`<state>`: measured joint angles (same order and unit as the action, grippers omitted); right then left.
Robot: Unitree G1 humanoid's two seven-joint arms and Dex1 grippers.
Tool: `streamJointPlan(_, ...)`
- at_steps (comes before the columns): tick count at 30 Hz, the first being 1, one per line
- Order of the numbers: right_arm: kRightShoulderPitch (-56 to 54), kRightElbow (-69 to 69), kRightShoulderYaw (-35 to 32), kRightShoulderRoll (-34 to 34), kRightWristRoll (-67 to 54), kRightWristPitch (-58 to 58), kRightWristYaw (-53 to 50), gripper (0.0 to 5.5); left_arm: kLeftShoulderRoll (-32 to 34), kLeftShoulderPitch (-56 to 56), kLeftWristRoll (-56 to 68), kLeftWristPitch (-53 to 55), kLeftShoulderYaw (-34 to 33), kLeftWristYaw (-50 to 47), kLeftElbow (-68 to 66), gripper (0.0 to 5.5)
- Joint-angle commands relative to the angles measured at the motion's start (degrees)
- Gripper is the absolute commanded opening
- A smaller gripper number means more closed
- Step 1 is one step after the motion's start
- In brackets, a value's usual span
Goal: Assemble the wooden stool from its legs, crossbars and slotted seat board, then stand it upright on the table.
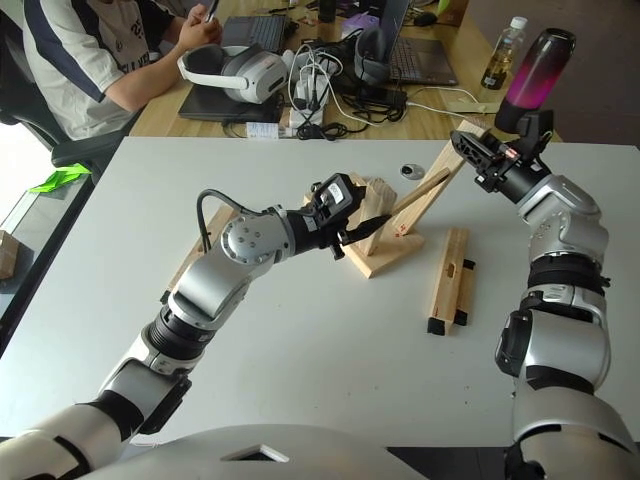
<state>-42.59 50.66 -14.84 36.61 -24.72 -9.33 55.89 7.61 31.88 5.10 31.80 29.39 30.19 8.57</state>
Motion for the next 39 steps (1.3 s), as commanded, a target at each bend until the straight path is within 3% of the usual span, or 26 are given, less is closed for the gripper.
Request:
streamJointPlan(1,2.2,-2.6,-0.8,-0.1,1.1,0.5,-1.9,1.08,3.8,-2.2,-1.2,5.8,5.4,6.1,-6.9,2.03)
streamJointPlan(9,5.4,-7.5,-1.6,-0.9,-0.2,-1.0,-1.5,1.03,-0.4,-0.9,-1.2,6.5,0.9,0.8,-12.5,2.03)
streamJointPlan(26,9.6,-4.8,-4.9,-0.6,-0.9,0.5,-6.5,1.01,0.0,-2.6,-1.1,7.7,1.9,1.5,-10.7,2.03)
streamJointPlan(39,17.4,-16.3,-7.6,-3.4,-6.2,-0.6,-5.4,1.01,1.0,-2.6,-1.5,7.4,3.4,3.5,-12.4,2.03)
